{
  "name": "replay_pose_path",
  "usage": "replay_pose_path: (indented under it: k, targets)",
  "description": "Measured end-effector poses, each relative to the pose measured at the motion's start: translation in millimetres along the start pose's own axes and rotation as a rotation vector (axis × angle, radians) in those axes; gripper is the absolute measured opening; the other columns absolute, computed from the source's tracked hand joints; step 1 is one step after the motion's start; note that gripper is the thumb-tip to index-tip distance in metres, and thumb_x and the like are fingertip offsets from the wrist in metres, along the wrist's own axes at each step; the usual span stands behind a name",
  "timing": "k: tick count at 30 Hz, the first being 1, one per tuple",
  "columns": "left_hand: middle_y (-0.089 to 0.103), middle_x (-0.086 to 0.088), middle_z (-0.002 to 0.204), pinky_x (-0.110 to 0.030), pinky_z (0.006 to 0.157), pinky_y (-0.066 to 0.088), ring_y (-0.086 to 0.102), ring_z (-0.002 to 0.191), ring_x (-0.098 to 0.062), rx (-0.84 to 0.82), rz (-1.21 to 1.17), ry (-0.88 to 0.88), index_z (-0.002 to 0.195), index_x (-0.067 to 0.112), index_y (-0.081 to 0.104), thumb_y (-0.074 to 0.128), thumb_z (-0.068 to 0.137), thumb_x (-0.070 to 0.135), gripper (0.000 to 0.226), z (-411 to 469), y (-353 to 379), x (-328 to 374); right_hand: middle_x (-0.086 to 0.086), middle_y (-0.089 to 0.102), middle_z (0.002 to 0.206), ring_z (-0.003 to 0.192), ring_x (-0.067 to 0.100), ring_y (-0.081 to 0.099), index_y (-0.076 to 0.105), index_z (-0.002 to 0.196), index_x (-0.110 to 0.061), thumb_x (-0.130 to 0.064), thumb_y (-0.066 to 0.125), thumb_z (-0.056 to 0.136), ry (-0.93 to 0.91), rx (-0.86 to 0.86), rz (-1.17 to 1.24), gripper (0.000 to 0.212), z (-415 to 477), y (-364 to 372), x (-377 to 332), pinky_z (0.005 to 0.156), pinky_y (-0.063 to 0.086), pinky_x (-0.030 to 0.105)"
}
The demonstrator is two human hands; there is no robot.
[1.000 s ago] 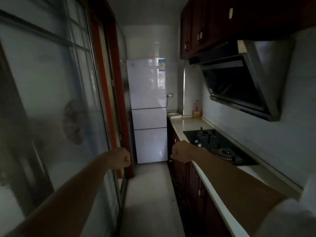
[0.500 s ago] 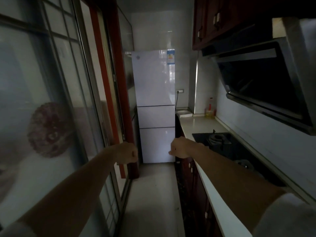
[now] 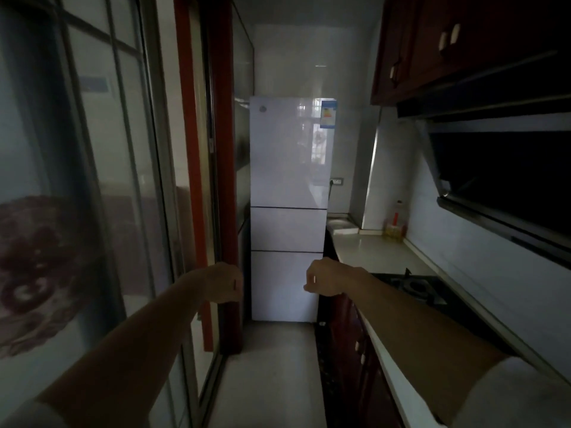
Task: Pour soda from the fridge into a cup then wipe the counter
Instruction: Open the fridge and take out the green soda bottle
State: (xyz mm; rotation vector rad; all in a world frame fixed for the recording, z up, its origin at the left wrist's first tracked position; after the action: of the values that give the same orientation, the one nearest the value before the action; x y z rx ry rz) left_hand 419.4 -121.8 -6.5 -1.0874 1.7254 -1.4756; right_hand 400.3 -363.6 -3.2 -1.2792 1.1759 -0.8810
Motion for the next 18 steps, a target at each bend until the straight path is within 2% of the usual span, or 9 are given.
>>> replay_pose_path:
  k: [2,4,6,8,13,15,18]
  targets:
    - [0.054,0.008,0.078,-0.019,0.063,0.044,0.056,0.07,-0.006,0.008,0.011,-0.009,0.082,0.019,0.059,0.056,0.097,0.031,0.019,32.1,-15.0,-24.8,0.019,0.068,0.101,0.094,0.032,0.064,0.069,0.096,0.005,-0.035,0.056,0.096,0.013,0.02,0.012,0.042,33.0,-18.2,4.0,0.085,0.053,0.043]
    - [0.053,0.009,0.079,-0.02,0.066,0.043,0.054,0.071,-0.005,0.033,0.033,-0.01,0.079,0.025,0.054,0.055,0.097,0.033,0.019,60.2,-31.1,-47.8,0.018,0.067,0.1,0.093,0.032,0.064,0.068,0.095,0.006,-0.035,0.054,0.098,0.029,0.066,0.043,0.044,63.5,-34.0,8.7,0.084,0.053,0.041]
    - [0.06,0.004,0.091,-0.026,0.076,0.049,0.059,0.083,-0.011,0.032,0.047,0.016,0.088,0.021,0.059,0.054,0.097,0.034,0.017,87.7,-38.8,-62.6,0.018,0.066,0.101,0.094,0.031,0.063,0.068,0.096,0.005,-0.035,0.053,0.098,0.029,0.069,0.037,0.043,89.8,-36.1,14.9,0.084,0.053,0.04]
    - [0.065,-0.004,0.101,-0.03,0.083,0.05,0.063,0.093,-0.019,-0.026,0.08,0.037,0.101,0.01,0.065,0.051,0.099,0.034,0.028,113.3,-35.1,-69.8,0.018,0.067,0.103,0.095,0.03,0.063,0.069,0.096,0.005,-0.034,0.052,0.099,0.04,0.002,-0.002,0.043,112.3,-26.0,23.6,0.086,0.052,0.041]
    - [0.067,-0.009,0.111,-0.026,0.079,0.048,0.065,0.1,-0.022,-0.07,0.079,0.06,0.113,0.007,0.065,0.052,0.099,0.034,0.033,177.3,-27.1,-85.5,0.018,0.066,0.105,0.097,0.03,0.063,0.068,0.098,0.004,-0.033,0.054,0.097,0.069,-0.048,-0.012,0.04,170.0,-7.7,55.2,0.088,0.053,0.044]
    - [0.067,-0.009,0.112,-0.025,0.076,0.047,0.065,0.096,-0.022,-0.086,0.076,0.058,0.115,0.008,0.064,0.052,0.099,0.034,0.033,208.8,-26.5,-93.4,0.017,0.067,0.105,0.096,0.029,0.064,0.068,0.099,0.003,-0.034,0.054,0.097,0.076,-0.058,0.0,0.04,200.1,-7.8,71.9,0.088,0.053,0.044]
    - [0.065,-0.007,0.118,-0.03,0.086,0.05,0.063,0.102,-0.021,-0.089,0.08,0.036,0.12,0.012,0.061,0.051,0.1,0.036,0.033,256.8,-35.4,-107.6,0.013,0.068,0.102,0.092,0.026,0.064,0.07,0.096,-0.001,-0.035,0.056,0.095,0.063,-0.013,0.04,0.037,250.6,-17.9,95.7,0.086,0.054,0.043]
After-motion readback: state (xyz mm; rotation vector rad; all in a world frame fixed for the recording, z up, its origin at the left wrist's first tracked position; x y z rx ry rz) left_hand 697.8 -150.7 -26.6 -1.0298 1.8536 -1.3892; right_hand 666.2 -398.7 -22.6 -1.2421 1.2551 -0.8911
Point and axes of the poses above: each hand's wrist, its own z-axis towards the middle knuckle, its own y-axis out of the palm, x = y × z, the point moved 5 cm from there along z, towards the middle knuckle
